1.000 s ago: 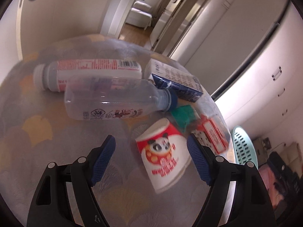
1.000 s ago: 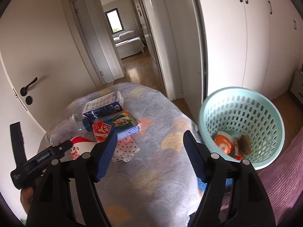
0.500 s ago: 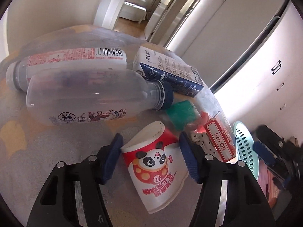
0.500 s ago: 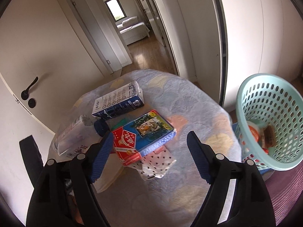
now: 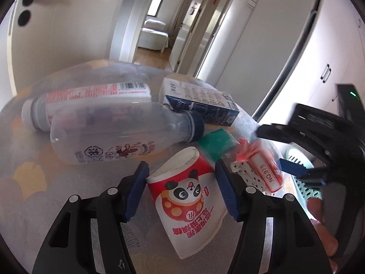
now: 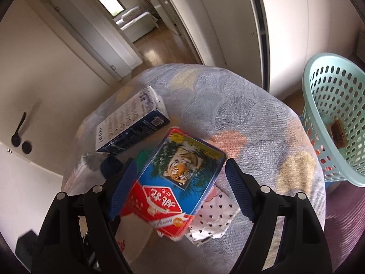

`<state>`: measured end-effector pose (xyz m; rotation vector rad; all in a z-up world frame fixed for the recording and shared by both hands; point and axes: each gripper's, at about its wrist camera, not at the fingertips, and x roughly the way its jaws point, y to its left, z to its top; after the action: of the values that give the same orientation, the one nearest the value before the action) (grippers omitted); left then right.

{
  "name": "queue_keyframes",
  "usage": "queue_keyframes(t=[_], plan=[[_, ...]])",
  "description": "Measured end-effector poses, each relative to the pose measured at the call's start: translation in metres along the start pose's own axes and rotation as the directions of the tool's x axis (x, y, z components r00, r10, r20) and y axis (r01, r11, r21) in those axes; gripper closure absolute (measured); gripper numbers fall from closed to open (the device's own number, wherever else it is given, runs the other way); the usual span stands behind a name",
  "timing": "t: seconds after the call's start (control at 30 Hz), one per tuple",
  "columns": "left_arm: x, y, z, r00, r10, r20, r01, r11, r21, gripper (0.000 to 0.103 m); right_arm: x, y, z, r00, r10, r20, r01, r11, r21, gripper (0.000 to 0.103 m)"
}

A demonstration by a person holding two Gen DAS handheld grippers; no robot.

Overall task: Collect trash
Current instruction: 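Grasp the white-red cup with the left tool while the right tool grasps the tiger-print box, then carry the cup and box to the basket and release them inside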

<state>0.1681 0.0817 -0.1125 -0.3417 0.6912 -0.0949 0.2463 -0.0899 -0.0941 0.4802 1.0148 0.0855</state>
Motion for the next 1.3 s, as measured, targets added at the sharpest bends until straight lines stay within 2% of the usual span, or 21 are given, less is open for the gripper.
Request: queue_keyframes(t=[0.17, 0.3, 0.43, 0.53, 0.7, 0.9, 0.97, 1.3], plan=[[-0.001, 0.004, 0.000, 0.999, -0.030, -0.013, 0.029, 0.999, -0.015, 0.045, 0.015, 0.006, 0.000, 0.999, -0.030, -0.024, 0.029, 1.000, -0.010, 0.027], [0.002, 0.005, 0.001, 0.999, -0.040, -0.019, 0.040, 0.999, -0.023, 0.045, 0.010, 0.006, -0.012, 0.999, -0.032, -0.029, 0.031, 0.998, -0.046, 0.027], [0.005, 0.004, 0.002, 0.999, -0.038, -0.018, 0.038, 0.999, -0.010, 0.045, 0.002, 0.005, -0.019, 0.999, -0.031, -0.011, 0.029, 0.993, -0.118, 0.038], [0.004, 0.003, 0.002, 0.999, -0.036, -0.011, 0.036, 0.999, 0.003, 0.045, -0.008, -0.001, -0.021, 1.000, -0.026, 0.015, 0.028, 0.991, -0.133, 0.041], [0.003, 0.000, 0.002, 0.999, -0.041, 0.001, 0.041, 0.999, 0.018, 0.045, -0.036, -0.019, -0.027, 0.998, -0.017, 0.063, 0.026, 0.988, -0.152, 0.044], [-0.006, -0.001, 0.004, 0.993, -0.116, 0.001, 0.116, 0.993, -0.020, 0.045, -0.071, -0.036, -0.032, 0.995, 0.004, 0.100, 0.011, 0.990, -0.144, 0.045], [-0.018, -0.008, 0.006, 0.993, -0.118, 0.023, 0.118, 0.993, -0.002, 0.045, -0.084, -0.042, -0.029, 0.992, 0.008, 0.125, 0.011, 0.989, -0.146, 0.045], [-0.064, -0.072, 0.025, 0.975, -0.198, 0.103, 0.185, 0.975, 0.126, 0.045, -0.158, -0.066, -0.020, 0.951, 0.008, 0.309, 0.037, 0.989, -0.140, 0.045]])
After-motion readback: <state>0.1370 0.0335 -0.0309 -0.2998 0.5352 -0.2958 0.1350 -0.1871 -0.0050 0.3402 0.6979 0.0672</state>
